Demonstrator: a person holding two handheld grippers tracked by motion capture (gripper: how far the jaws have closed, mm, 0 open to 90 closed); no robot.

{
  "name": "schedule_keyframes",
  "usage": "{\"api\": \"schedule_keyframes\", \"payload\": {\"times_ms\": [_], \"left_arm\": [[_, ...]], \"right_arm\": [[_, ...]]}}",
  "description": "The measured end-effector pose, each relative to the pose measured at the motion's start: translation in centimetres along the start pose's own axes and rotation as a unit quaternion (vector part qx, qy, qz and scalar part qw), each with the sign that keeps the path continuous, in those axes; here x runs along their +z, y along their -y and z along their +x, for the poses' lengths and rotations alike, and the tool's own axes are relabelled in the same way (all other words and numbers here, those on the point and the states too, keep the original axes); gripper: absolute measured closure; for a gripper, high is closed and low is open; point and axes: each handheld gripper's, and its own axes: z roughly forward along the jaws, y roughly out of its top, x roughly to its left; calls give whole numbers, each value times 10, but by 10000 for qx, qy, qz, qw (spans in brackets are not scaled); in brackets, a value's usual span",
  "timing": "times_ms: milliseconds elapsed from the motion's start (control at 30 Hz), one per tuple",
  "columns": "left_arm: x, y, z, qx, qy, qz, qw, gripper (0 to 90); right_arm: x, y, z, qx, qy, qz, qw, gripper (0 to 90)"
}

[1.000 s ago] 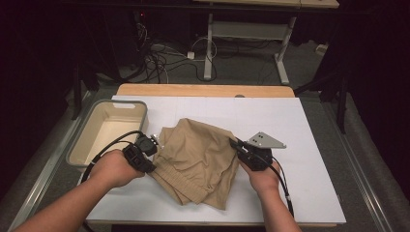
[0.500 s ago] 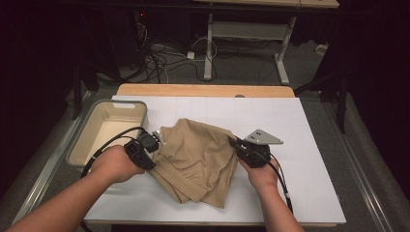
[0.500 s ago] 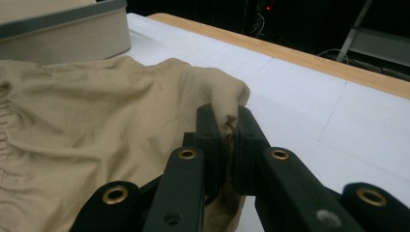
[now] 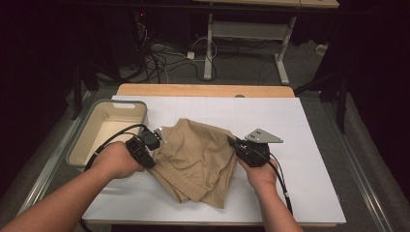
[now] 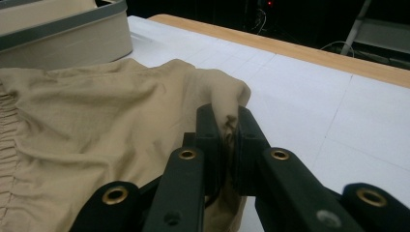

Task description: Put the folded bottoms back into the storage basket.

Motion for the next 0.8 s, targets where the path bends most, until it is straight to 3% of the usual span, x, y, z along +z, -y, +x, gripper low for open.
{"api": "schedule_keyframes", "payload": {"times_ms": [467, 800], "left_arm": [[-13, -4, 1, 35, -133, 169, 9998, 796], [-22, -7, 6, 79, -16, 344, 9994, 795]], "right_arm": [[-5, -11, 5, -119, -3, -56, 9999, 854], [-4, -18, 7, -71, -11, -37, 10000, 853]]}}
